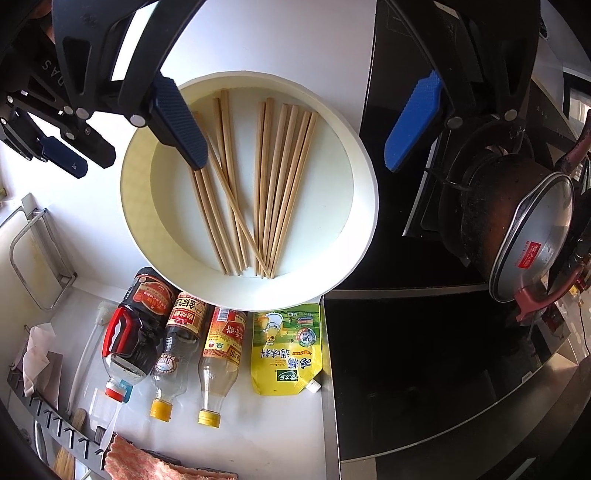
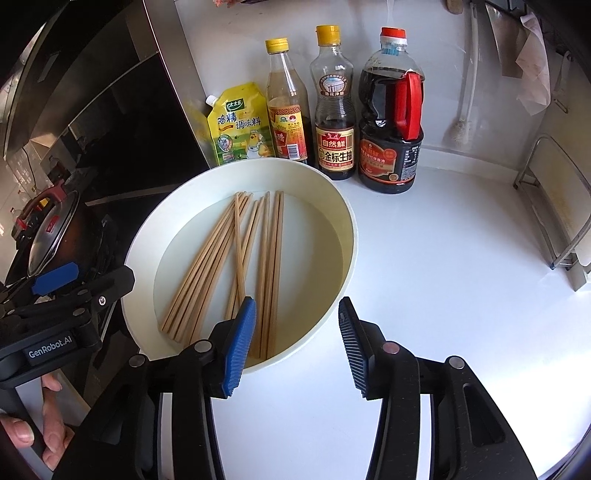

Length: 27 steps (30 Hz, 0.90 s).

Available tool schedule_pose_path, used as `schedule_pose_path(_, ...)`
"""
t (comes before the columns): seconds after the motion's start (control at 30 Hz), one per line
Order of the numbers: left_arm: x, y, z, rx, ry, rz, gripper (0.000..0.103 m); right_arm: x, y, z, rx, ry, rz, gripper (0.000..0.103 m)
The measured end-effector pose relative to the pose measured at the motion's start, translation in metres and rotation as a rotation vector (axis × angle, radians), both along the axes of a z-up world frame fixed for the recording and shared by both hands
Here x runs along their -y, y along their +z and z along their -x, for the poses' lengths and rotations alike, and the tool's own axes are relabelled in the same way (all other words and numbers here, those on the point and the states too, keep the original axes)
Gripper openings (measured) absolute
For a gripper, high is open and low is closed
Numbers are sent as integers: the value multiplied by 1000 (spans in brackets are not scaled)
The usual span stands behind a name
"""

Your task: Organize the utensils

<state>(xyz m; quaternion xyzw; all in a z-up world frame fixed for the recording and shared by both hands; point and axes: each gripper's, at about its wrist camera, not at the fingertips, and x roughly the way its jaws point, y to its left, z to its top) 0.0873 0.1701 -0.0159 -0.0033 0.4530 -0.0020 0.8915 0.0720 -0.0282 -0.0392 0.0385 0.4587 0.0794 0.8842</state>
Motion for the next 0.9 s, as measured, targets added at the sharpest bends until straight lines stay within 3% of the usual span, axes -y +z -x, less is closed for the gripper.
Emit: schedule_pose_path(0.9,19,-2,-1,-24,0,-14,95,19,-4,5,-15,-1,-9,45)
